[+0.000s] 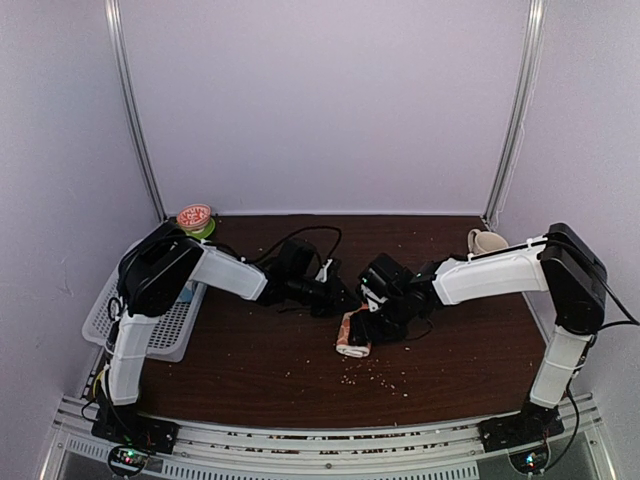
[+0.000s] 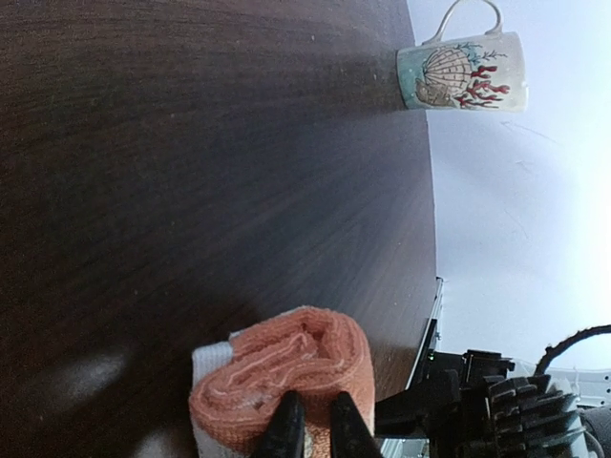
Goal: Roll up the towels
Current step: Roll the towel at the center of the board, then pick up the towel from the towel pile.
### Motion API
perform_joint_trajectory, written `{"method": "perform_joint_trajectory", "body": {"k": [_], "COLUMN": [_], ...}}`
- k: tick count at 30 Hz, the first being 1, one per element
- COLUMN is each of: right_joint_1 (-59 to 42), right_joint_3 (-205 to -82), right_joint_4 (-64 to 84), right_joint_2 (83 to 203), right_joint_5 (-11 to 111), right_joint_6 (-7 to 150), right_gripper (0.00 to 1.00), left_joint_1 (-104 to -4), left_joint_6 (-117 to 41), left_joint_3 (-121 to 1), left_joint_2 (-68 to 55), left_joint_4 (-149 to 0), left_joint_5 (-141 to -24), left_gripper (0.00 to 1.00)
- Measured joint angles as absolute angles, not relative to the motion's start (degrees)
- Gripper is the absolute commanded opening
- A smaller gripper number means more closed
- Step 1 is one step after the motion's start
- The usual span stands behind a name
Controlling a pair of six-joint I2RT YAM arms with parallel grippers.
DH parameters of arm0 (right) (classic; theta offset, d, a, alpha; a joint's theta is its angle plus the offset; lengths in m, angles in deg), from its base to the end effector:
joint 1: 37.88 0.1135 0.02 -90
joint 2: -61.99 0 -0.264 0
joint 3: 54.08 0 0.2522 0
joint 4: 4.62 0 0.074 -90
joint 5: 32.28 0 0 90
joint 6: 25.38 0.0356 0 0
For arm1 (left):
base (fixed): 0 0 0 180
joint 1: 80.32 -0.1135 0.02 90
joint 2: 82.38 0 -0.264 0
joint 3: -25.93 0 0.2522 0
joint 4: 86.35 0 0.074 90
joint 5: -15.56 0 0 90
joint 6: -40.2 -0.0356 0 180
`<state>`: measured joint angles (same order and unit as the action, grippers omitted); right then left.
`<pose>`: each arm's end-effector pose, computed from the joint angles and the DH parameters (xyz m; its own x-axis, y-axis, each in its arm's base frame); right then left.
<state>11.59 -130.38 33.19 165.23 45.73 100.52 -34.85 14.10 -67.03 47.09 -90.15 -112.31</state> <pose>0.2229 0.2721 0.1578 -0.9458 -0.2236 -0.2354 -0.3043 0.8635 0.4023 0.3185 -0.3550 0.1121 -0.9974 0.0030 -0.0723 0.0666 0.4275 -0.9016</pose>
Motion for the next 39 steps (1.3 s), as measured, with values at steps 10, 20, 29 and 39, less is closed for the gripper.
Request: {"method": "perform_joint_trajectory", "body": {"k": [10,20,29,39], "right_joint_1": [8.1,4.8,4.3,4.2], "right_joint_3": [-126.9,-119.5,-121.1,-128.4], "right_joint_4": [32.1,23.1,21.8,29.5], "right_joint_2": [160.4,158.2,159.5,159.4], "right_joint_5": [45.0,41.9,40.5,41.7], "right_joint_6": [104.9,117.1,116.3,110.2], "right_gripper": [0.72,0.75,0.76,0.82], "left_joint_1": [-34.8,-34.9,-35.0,-35.0], "left_joint_6": [15.3,15.0,14.8,14.8], "left_joint_3": [-67.9,-67.7,-67.2,-67.2], "left_joint_2": [48.2,48.2,48.2,48.2], "left_joint_4": [-92.0,-92.2,-92.3,-92.3], "left_joint_5": [-112.6,-111.6,-111.6,-111.7], "left_gripper": [0.12,0.12,0.12,0.12]}}
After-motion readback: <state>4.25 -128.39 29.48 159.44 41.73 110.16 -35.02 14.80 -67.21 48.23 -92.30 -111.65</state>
